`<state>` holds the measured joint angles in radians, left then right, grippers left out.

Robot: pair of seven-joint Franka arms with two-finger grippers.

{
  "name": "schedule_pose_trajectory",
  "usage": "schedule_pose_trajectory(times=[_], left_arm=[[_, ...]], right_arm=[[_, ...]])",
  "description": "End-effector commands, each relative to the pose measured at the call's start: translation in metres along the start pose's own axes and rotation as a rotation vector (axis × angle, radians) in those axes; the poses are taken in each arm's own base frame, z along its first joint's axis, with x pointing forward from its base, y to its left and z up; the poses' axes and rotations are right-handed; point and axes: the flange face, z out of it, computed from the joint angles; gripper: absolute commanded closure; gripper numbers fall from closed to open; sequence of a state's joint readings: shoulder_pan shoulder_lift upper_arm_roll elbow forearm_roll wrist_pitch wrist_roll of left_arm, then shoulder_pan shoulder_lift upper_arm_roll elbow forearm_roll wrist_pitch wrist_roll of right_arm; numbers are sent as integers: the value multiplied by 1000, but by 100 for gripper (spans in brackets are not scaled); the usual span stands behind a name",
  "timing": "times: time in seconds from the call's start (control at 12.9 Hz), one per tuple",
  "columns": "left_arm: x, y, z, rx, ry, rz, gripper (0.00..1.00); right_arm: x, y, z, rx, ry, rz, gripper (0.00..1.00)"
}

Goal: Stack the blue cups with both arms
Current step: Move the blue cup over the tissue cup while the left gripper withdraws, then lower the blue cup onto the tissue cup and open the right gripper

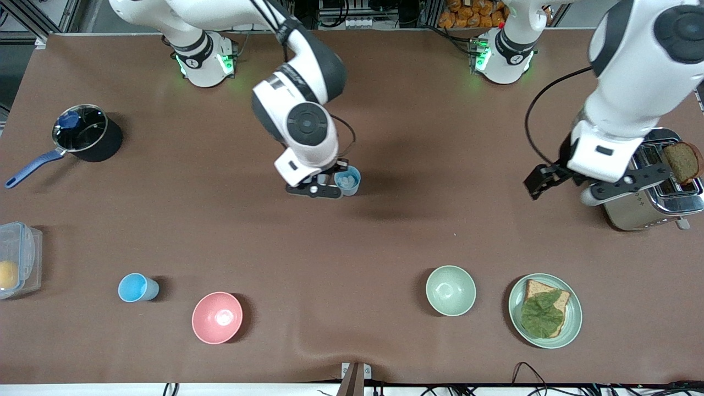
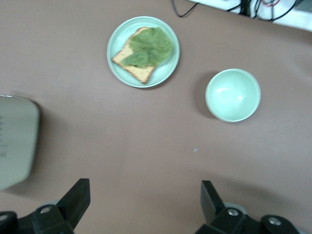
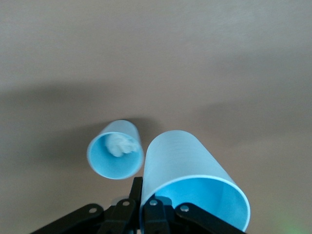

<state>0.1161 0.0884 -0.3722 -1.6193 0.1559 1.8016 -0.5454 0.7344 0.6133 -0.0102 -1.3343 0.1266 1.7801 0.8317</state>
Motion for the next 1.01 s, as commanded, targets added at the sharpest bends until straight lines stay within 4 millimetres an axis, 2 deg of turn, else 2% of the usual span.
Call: schedule_pose_trajectory(times=[0.0, 0.08, 0.15, 0.23, 0.31, 0.46, 0.62, 0.93], left_arm=[[3, -40, -11, -10, -21, 76, 0], [7, -51, -11, -41, -32, 96, 0], [15, -70, -22, -55, -15, 84, 0], [14, -73, -25, -53, -24, 106, 0], [17, -82, -37, -49, -24, 109, 0], [22, -97, -46, -40, -34, 104, 0], [22, -106, -48, -35, -40, 98, 0], [17, -115, -51, -30, -68, 102, 0]], right_arm=[[2, -25, 2, 20, 24, 52, 100], [-3, -30, 4, 19, 24, 57, 100], [-6, -37, 14, 20, 28, 63, 100], [-7, -43, 18, 36, 41, 84, 100], [-12, -50, 24, 38, 45, 98, 100], [-28, -61, 36, 21, 37, 109, 100], [-37, -69, 49, 4, 31, 118, 100], [-35, -74, 62, 10, 39, 120, 100]])
